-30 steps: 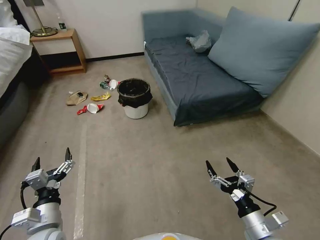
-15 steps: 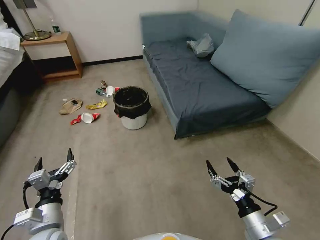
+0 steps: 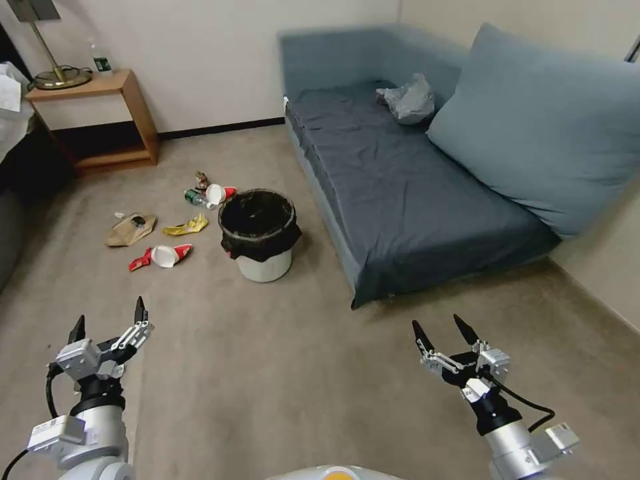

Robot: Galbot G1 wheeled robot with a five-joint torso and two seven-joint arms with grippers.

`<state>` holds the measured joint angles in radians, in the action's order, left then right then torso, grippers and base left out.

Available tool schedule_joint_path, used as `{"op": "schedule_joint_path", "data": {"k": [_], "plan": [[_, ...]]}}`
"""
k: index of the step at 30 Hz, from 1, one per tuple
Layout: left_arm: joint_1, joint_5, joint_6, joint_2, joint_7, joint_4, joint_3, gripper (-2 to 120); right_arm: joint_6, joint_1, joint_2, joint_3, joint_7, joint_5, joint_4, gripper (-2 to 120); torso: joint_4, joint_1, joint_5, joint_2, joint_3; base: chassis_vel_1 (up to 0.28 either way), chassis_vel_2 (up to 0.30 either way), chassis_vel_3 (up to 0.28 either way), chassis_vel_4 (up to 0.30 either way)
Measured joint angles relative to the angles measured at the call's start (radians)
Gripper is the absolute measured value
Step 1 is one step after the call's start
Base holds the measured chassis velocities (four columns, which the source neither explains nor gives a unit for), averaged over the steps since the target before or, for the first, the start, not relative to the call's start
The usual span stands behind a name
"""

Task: Pick up the trash can from the floor.

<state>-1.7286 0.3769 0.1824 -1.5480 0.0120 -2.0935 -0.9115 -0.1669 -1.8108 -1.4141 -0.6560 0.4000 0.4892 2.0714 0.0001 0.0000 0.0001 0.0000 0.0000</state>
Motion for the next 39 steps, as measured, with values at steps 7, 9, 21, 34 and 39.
{"op": "schedule_joint_path", "data": {"k": [7,9,21,34,39], "plan": [[0.0,0.0,0.0,-0.001,0.0,0.001,0.0,100,0.0,0.001,0.0,0.0,0.0,0.0,0.0,100,-0.0002,0.0,0.0001,0.0,0.0,-0.172,0.157,0.149,-0.152],[0.0,0.0,0.0,-0.002,0.0,0.001,0.001,100,0.0,0.002,-0.001,0.0,0.001,0.0,0.0,100,-0.0001,0.0,-0.0001,0.0,0.0,-0.173,0.166,0.189,-0.158],[0.001,0.0,-0.001,-0.002,0.0,0.002,0.0,100,-0.001,0.005,0.0,0.001,0.003,0.001,-0.001,100,-0.0003,0.0,-0.0003,0.0,0.0,-0.159,0.159,0.167,-0.167],[0.004,0.0,-0.003,-0.001,0.0,0.005,0.001,100,-0.027,0.011,0.002,0.005,0.134,0.077,0.001,100,0.0,0.0,-0.0001,0.0,0.0,-0.119,0.119,0.113,-0.111],[0.016,0.022,-0.049,0.024,0.015,0.0,0.001,100,-0.034,0.014,0.002,0.007,0.168,0.087,-0.003,100,-0.0001,0.0,-0.0001,0.0,0.0,0.0,0.0,0.0,0.0]]}}
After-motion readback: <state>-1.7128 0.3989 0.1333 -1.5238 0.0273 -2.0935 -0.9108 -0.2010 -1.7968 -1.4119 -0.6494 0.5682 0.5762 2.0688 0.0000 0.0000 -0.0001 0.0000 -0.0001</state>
